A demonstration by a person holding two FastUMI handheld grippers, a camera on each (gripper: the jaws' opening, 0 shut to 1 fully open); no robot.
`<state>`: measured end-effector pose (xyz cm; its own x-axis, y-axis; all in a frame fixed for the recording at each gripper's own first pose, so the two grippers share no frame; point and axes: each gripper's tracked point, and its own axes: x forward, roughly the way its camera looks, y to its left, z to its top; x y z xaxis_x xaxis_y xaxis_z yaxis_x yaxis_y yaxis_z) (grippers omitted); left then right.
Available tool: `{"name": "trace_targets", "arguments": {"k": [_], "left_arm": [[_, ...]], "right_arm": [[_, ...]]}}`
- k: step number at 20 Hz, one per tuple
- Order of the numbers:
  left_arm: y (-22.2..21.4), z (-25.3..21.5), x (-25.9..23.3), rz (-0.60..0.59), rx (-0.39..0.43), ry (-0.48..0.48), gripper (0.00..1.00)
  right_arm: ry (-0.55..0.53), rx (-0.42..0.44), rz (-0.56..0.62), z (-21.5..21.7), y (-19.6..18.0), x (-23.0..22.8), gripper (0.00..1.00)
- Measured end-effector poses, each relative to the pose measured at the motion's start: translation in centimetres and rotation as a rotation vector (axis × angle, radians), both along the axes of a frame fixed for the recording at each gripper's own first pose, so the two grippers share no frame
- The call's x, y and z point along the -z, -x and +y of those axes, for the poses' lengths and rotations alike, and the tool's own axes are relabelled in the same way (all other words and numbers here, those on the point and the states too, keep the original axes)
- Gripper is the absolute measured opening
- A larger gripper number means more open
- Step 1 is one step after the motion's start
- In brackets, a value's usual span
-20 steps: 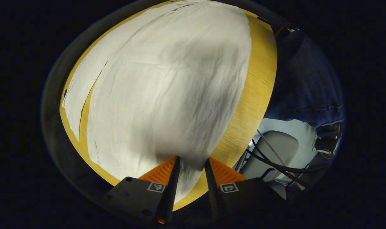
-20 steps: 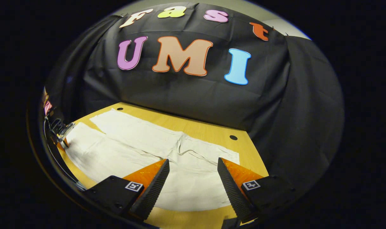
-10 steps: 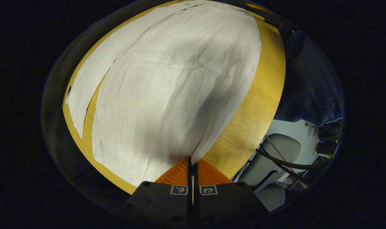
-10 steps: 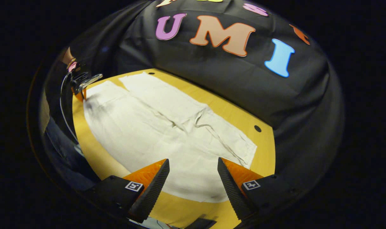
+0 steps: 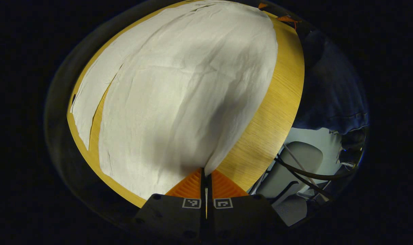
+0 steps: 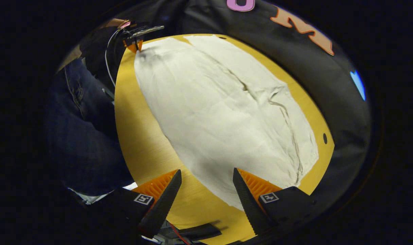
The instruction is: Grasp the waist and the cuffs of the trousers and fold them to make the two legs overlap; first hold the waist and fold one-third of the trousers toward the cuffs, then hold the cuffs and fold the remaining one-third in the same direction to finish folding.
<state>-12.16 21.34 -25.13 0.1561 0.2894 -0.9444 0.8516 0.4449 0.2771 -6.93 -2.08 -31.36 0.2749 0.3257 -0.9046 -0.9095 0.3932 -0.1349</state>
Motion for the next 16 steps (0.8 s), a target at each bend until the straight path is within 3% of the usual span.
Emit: {"name": "trace_targets", "arguments": {"k": [8,12,13,14,15,16], "left_arm": [[0.0,0.2,-0.2,0.005,-0.002,-0.007,0.00],[-0.1,0.3,-0.1,0.020,0.004,-0.008,0.00],[-0.1,0.2,-0.1,0.023,0.005,-0.008,0.00],[-0.1,0.3,-0.2,0.025,0.005,-0.007,0.00],[-0.1,0.2,-0.2,0.026,0.001,-0.006,0.00],[-0.1,0.2,-0.2,0.027,-0.002,-0.005,0.00]], "right_arm": [[0.095,-0.051,0.140,-0.1,0.9,2.5,0.92],[0.130,-0.005,0.160,-0.2,0.4,2.7,0.88],[0.145,0.006,0.164,-0.3,0.4,2.8,0.86],[0.157,0.008,0.169,-0.2,0.4,2.5,0.73],[0.168,0.007,0.170,-0.3,0.3,2.5,0.75],[0.174,0.012,0.168,-0.5,0.2,2.5,0.68]]}}
